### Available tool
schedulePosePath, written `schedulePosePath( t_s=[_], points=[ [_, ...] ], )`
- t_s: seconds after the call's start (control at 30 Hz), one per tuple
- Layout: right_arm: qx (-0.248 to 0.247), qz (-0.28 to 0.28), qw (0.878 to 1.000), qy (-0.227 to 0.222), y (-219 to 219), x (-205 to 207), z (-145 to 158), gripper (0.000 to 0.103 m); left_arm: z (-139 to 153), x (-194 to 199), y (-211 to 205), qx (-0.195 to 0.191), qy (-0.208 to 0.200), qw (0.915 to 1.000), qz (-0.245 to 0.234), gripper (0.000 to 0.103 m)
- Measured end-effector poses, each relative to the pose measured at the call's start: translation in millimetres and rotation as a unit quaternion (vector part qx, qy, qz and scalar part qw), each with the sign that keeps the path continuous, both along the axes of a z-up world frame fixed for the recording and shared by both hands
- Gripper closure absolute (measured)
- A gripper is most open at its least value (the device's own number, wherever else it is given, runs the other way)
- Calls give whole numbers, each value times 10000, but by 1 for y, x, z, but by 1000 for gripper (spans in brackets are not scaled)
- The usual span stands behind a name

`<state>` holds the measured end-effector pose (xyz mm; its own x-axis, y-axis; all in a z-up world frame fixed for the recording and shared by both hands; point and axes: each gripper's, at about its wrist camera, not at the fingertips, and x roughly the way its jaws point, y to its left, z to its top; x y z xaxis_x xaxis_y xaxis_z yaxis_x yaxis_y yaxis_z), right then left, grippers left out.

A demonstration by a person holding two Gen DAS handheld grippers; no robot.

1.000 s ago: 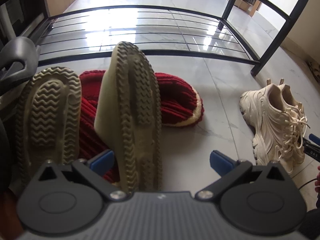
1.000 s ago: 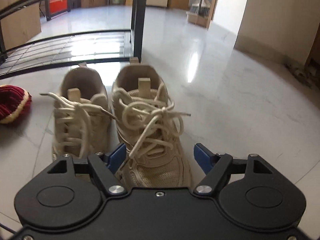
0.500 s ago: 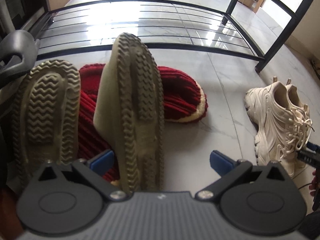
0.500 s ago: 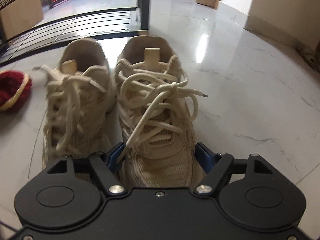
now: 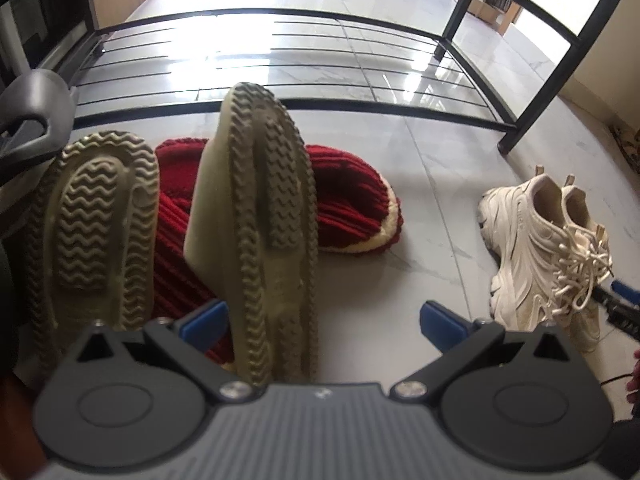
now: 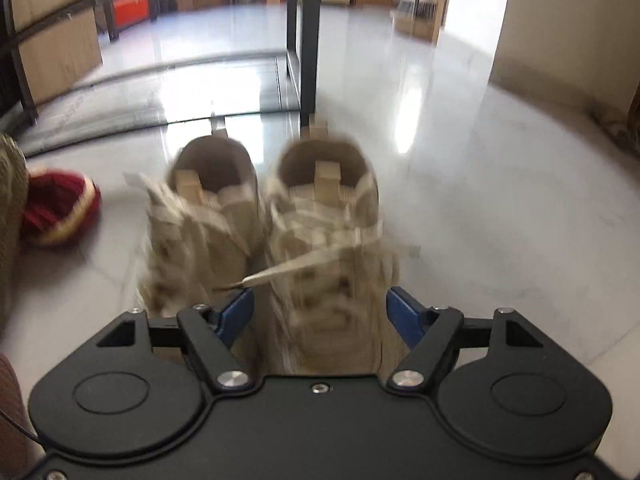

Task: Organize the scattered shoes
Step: 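Hold the pair by the heels with the right gripper and carry toward the rack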

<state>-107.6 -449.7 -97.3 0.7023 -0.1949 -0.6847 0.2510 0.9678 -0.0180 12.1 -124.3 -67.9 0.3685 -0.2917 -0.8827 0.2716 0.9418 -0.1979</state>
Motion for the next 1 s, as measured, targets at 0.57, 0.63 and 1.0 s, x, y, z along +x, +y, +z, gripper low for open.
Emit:
schedulePosePath(
  t_s=[0.57,0.63,1.0],
  points=[
    [-128,101,9998,-136,-5,79,9,45,2,-3,-2,-72,-27,10000,-34,1],
    [-78,100,9999,-40,-9,86,5,45,0,-3,-4,-54,-44,9999,-74,1],
    [52,61,9985,540,-17,133,-25,43,-8,-1,-9,80,-52,9998,-157,1]
  ],
)
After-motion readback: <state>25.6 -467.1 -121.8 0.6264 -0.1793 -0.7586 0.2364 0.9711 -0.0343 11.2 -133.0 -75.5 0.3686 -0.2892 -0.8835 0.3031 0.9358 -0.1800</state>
